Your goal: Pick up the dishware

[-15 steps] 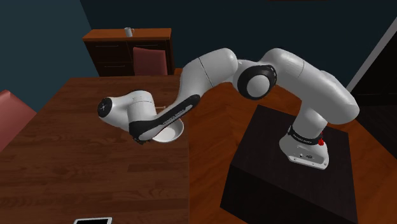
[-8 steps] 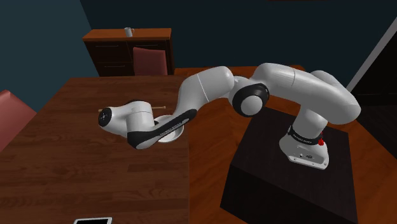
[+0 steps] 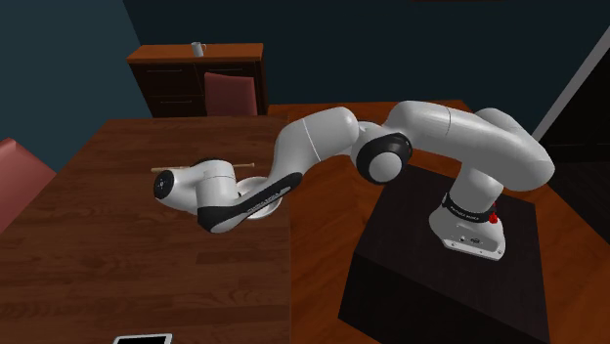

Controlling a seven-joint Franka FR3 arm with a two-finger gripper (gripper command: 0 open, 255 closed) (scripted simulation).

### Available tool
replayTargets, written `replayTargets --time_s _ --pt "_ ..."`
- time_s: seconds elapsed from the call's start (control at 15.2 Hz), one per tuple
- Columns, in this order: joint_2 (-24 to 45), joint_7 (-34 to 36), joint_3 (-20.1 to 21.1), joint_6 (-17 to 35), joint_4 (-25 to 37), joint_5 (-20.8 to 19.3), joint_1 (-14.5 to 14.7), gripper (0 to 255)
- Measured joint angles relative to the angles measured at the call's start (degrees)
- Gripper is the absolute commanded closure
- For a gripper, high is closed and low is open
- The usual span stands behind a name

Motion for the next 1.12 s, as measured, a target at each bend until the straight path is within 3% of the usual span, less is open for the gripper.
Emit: replayTargets --time_s 1.12 --pt "-7.00 -0.45 0.87 -2.54 -4.72 0.37 -0.93 255"
